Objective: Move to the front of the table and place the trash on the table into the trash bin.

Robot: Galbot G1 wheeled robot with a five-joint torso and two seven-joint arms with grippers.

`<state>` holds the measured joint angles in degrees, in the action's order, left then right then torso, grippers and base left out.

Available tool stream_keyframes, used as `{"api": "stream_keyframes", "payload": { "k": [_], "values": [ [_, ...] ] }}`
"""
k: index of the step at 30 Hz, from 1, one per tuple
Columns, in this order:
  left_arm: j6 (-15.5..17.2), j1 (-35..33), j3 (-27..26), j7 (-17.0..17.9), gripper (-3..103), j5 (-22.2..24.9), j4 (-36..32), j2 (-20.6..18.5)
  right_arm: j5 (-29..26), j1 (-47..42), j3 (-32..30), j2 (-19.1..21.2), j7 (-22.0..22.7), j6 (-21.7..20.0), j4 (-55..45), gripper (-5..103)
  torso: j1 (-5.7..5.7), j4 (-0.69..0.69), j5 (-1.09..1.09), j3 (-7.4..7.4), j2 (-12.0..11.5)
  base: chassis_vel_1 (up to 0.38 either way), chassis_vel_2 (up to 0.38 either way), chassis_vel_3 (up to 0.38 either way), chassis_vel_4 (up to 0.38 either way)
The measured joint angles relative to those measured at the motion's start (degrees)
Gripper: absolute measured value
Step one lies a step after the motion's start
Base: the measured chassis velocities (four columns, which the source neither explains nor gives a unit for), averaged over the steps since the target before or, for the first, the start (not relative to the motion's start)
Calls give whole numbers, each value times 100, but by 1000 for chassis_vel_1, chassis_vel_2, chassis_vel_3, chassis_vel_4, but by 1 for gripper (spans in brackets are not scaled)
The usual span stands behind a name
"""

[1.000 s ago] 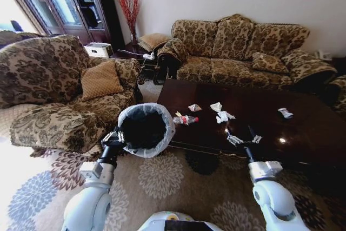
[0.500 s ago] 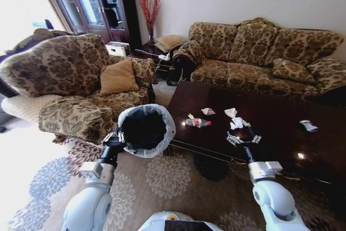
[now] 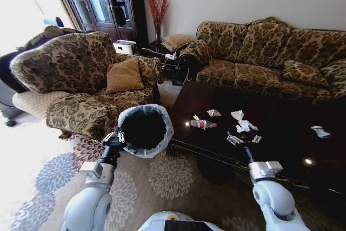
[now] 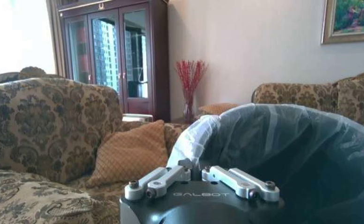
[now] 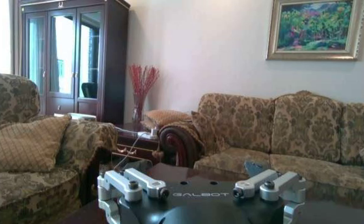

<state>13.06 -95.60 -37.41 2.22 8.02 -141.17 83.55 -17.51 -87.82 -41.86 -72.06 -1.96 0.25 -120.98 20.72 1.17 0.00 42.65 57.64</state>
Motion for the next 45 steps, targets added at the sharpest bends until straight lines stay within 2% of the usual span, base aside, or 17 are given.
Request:
{"api": "stream_keyframes", "payload": {
  "k": [31, 34, 35, 36, 38, 39, 40, 41, 45],
  "values": [
    [3, 0, 0, 1, 3, 0, 1, 0, 0, 0, 0, 1, 5, 0, 0, 100, 0, 0, 0, 0, 0, 0, 0, 0, 0],
    [-164, 87, 64, 30, 3, 73, 158, -94, 0, 5, 7, 4, 9, -16, -3, 100, -1, 6, 3, 0, 1, 0, 0, 0, 0],
    [-264, 202, 114, 33, 3, 101, 299, -211, 0, 20, 17, 11, 25, -50, -18, 100, -1, -2, 0, 0, 1, 0, 0, 0, 0],
    [-297, 238, 126, 33, 3, 110, 340, -254, 1, 41, 48, 30, 61, -131, -49, 100, 0, -3, -3, 0, 1, 0, 0, 0, 0],
    [-374, 295, 155, 14, 3, 207, 396, -323, 12, 207, 205, 133, 235, -548, -250, 100, 0, -1, 0, 0, 1, 0, 0, 0, 0],
    [-374, 295, 155, 14, 3, 207, 396, -323, 12, 207, 205, 133, 235, -548, -250, 100, 0, -1, 0, 0, 1, 0, 0, 0, 0],
    [-401, 311, 165, 15, 3, 256, 405, -337, 18, 277, 278, 177, 313, -738, -334, 100, 0, 0, 0, 0, 0, 0, 0, 0, 0],
    [-431, 330, 170, 14, 3, 310, 410, -357, 29, 423, 418, 268, 471, -1110, -513, 100, 0, 1, -2, 0, 1, 0, 0, 0, 0],
    [-459, 349, 170, 21, 3, 354, 421, -379, -40, 495, 527, 295, 498, -1396, -643, 100, 0, 1, 2, 0, 0, 0, 0, 0, 0]
  ]
}}
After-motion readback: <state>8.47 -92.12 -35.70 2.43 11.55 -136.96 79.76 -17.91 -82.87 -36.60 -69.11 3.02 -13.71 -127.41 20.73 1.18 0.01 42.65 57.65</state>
